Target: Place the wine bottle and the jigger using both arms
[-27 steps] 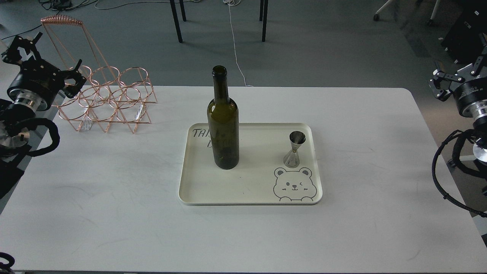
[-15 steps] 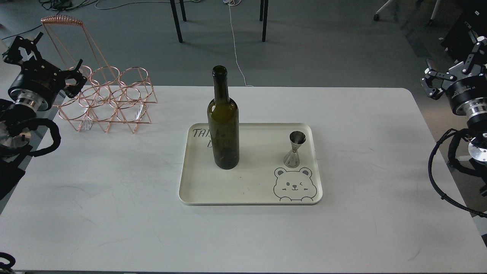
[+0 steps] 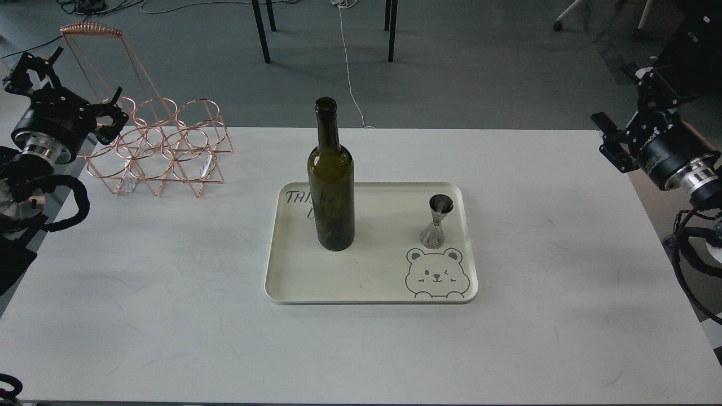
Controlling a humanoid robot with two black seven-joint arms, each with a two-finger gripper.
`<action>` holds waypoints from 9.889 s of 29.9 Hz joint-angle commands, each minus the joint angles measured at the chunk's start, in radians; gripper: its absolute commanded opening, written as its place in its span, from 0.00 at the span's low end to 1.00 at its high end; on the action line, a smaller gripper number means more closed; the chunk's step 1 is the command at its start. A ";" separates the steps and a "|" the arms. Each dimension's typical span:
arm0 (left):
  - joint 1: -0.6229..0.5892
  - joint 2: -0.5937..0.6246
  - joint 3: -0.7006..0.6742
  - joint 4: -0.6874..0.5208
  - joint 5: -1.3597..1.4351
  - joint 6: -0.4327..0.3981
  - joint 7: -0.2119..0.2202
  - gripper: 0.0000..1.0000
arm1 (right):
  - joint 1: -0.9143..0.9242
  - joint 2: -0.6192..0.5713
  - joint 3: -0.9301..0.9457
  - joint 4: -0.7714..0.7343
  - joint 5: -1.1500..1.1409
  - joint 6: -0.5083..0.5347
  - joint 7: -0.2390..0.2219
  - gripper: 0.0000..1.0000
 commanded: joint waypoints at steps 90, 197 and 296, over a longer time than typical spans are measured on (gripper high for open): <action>-0.018 0.032 0.003 -0.001 0.005 -0.006 0.001 0.98 | 0.042 0.082 -0.299 -0.361 -1.064 -0.482 0.046 0.14; -0.016 0.239 0.126 -1.068 2.167 0.385 -0.052 0.94 | 0.297 0.239 -0.024 -0.619 0.509 0.220 0.037 0.96; -0.228 0.429 0.158 -0.640 2.092 0.450 -0.128 0.11 | 0.307 0.224 -0.036 -0.619 0.503 0.223 0.037 0.97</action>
